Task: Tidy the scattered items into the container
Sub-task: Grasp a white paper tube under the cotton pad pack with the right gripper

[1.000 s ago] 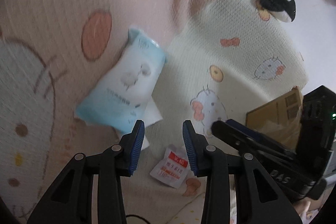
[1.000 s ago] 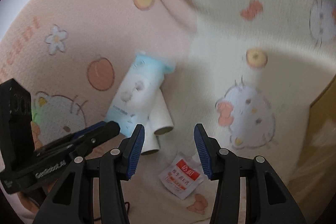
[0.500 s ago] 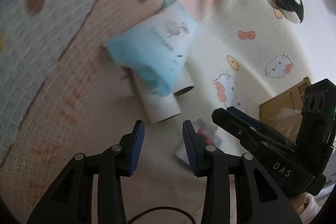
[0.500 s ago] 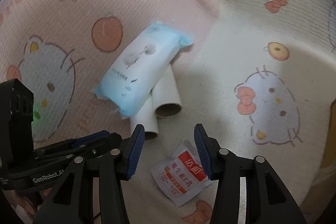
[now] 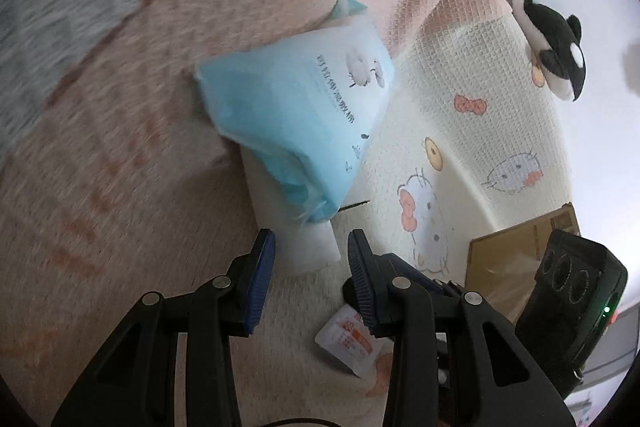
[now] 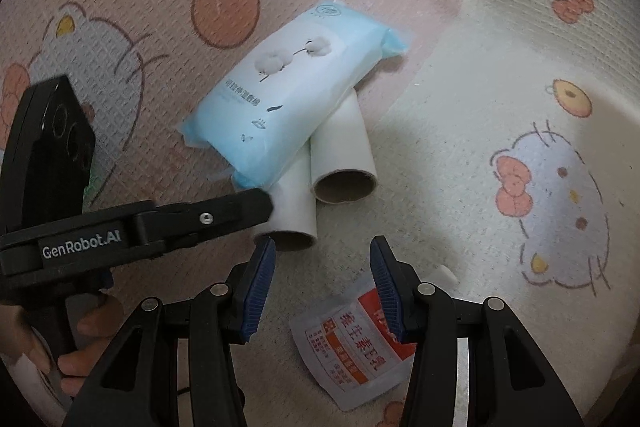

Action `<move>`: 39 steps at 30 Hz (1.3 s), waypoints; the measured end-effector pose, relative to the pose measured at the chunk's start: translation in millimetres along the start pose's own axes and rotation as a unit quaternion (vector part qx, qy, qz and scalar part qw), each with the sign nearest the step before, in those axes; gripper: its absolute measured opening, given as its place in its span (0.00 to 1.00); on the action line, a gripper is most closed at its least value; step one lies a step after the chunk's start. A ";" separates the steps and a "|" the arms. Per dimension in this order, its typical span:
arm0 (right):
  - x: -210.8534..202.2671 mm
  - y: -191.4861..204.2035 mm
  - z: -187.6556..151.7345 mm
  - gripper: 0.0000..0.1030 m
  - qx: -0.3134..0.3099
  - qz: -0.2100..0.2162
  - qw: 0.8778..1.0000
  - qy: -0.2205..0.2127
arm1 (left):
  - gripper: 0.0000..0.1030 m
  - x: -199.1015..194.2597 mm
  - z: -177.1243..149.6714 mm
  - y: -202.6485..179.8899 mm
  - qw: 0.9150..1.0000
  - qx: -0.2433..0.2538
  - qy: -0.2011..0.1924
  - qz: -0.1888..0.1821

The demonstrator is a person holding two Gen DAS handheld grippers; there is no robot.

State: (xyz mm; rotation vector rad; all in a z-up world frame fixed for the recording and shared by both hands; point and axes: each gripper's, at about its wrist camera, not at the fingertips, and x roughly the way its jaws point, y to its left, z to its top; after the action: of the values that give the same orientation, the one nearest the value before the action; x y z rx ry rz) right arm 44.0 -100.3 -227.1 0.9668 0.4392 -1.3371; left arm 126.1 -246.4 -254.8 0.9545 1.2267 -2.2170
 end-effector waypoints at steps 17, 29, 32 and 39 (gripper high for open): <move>39.1 7.0 14.7 0.44 0.002 0.046 0.998 0.043 | 0.46 21.3 9.0 4.9 1.000 -0.006 0.026 0.012; 26.9 18.7 7.1 0.45 -0.014 0.050 0.997 0.050 | 0.45 0.7 -4.4 -28.8 0.999 0.051 0.010 0.009; 10.2 24.5 8.3 0.44 -0.017 0.048 0.998 0.025 | 0.45 -12.9 -4.0 -42.7 0.998 0.067 -0.008 0.003; -23.0 38.0 17.4 0.45 -0.031 0.038 0.998 -0.030 | 0.45 -35.1 4.7 -61.2 0.996 0.077 -0.035 -0.020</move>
State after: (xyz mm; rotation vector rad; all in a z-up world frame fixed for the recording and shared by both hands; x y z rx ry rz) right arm 70.2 -102.4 -187.3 0.8821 0.3918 -1.2739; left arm 108.2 -217.5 -192.9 0.9096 1.0645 -2.3842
